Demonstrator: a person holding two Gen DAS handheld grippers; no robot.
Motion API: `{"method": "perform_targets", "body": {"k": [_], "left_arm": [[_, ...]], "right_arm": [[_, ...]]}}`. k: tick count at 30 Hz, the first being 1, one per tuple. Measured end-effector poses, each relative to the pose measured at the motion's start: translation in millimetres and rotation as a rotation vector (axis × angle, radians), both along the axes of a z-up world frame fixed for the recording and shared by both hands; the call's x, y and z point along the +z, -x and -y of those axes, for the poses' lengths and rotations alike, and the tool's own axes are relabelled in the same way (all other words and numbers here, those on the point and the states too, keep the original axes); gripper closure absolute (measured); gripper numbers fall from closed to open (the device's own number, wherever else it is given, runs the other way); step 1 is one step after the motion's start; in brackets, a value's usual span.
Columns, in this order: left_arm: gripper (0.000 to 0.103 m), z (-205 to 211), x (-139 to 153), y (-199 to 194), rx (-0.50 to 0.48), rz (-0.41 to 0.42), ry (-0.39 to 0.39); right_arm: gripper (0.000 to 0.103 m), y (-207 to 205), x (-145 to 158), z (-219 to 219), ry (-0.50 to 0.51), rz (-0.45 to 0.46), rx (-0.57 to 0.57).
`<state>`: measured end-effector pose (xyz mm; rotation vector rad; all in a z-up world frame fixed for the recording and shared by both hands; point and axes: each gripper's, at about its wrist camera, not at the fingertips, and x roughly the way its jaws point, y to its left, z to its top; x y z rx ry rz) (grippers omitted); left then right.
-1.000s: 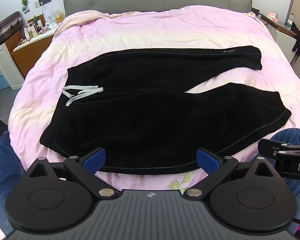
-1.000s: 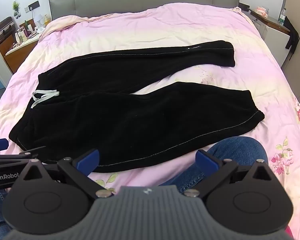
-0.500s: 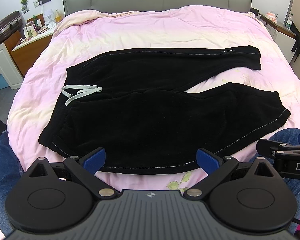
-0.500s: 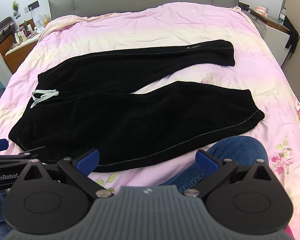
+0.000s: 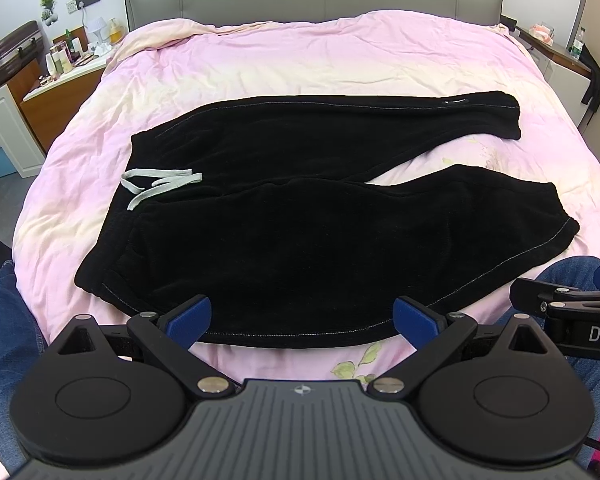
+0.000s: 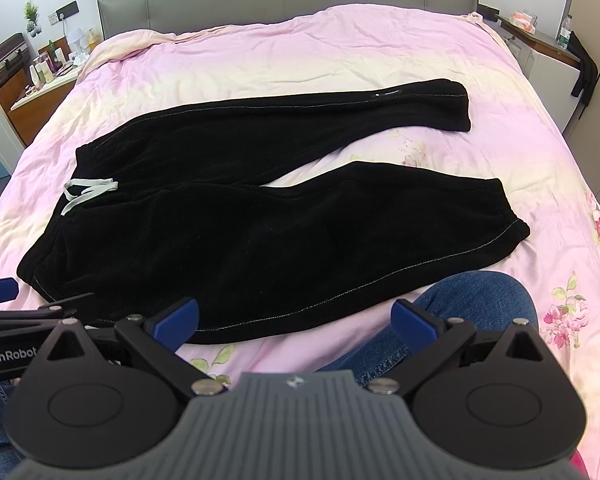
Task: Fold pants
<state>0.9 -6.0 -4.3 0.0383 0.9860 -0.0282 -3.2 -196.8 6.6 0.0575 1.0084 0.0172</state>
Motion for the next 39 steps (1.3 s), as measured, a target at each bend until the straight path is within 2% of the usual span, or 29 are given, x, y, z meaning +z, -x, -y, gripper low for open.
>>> {"method": "perform_targets", "body": {"k": [39], "left_arm": [[0.0, -1.5, -2.0, 1.9, -0.001, -0.007, 0.011]], "right_arm": [[0.005, -0.4, -3.0, 0.3, 0.002, -0.002, -0.003]]}}
